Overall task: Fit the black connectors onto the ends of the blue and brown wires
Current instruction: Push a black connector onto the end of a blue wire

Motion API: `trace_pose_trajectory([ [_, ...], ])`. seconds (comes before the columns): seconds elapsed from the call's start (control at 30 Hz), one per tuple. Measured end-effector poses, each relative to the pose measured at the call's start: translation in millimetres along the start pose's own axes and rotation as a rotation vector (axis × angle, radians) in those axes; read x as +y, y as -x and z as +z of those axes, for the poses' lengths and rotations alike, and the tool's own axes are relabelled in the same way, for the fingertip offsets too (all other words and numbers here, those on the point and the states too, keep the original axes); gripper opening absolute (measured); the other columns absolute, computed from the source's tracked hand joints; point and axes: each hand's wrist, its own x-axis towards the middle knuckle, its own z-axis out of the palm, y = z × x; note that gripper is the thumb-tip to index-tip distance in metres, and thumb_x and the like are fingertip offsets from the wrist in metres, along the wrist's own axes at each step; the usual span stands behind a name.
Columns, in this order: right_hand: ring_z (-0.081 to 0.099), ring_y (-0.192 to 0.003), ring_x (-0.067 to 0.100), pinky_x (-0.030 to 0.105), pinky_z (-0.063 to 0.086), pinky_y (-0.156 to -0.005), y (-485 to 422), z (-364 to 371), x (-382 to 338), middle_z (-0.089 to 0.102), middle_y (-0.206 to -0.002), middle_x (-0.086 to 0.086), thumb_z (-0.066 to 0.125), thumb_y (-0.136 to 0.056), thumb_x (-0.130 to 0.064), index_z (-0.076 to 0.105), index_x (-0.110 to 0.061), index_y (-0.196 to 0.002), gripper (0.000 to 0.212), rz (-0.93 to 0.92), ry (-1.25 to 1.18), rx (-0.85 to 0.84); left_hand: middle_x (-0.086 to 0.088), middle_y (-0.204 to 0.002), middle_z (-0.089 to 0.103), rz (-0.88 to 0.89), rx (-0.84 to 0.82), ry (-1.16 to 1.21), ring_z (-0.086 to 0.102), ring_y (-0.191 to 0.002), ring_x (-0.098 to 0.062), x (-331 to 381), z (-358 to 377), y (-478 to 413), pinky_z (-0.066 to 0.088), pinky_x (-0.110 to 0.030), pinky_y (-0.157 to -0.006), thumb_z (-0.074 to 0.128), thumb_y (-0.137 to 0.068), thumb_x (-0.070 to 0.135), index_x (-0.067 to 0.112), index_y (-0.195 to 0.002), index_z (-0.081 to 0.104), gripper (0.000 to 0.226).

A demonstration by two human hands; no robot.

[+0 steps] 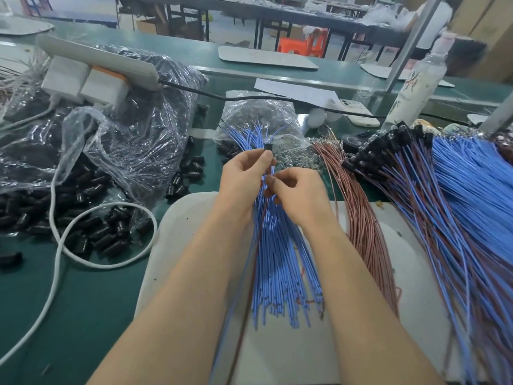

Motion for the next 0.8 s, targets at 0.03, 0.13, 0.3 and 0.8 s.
trace_pose_trajectory([
  [0.03, 0.064, -0.066, 0.011, 0.039, 0.055, -0.080, 0.1, 0.0, -0.2, 0.072, -0.072, -0.002, 0.064, -0.089, -0.021, 0.068, -0.023, -0.074, 0.016, 0.002, -0.001, 0.000, -0.005, -0.085, 0.063, 0.000, 0.002, 0.001, 0.053, -0.067, -0.015, 0.0, -0.1, -0.2, 0.045, -0.023, -0.055, 0.059, -0.092, 0.013, 0.015, -0.084, 0.062, 0.009],
  [0.13, 0.067, -0.072, 0.016, 0.042, 0.055, -0.081, 0.6, -0.4, -0.5, 0.072, -0.074, 0.001, 0.063, -0.089, -0.020, 0.068, -0.023, -0.073, 0.017, 0.000, -0.005, -0.009, -0.004, -0.084, 0.063, 0.002, 0.001, 0.000, 0.054, -0.067, -0.015, 0.6, -0.5, 0.2, 0.045, -0.022, -0.052, 0.060, -0.092, 0.014, 0.015, -0.084, 0.062, 0.009],
  [0.3, 0.064, -0.057, 0.003, 0.029, 0.056, -0.069, 0.5, -1.8, 0.3, 0.069, -0.065, -0.004, 0.060, -0.091, -0.013, 0.064, -0.025, -0.070, 0.024, 0.002, -0.060, -0.046, -0.002, -0.083, 0.064, 0.004, -0.002, 0.005, 0.056, -0.072, -0.018, 1.1, -0.6, 0.5, 0.047, -0.024, -0.054, 0.060, -0.092, 0.014, 0.015, -0.083, 0.062, 0.009],
  [0.8, 0.058, -0.053, 0.009, 0.017, 0.051, -0.055, 0.0, 1.4, -0.2, 0.063, -0.071, 0.008, 0.050, -0.095, -0.002, 0.067, 0.004, -0.092, 0.018, 0.050, -0.184, -0.131, -0.001, -0.085, 0.066, -0.045, -0.032, 0.121, 0.051, -0.053, -0.014, 4.9, -1.0, 4.1, 0.038, -0.019, -0.040, 0.057, -0.094, 0.014, 0.012, -0.087, 0.062, 0.010],
])
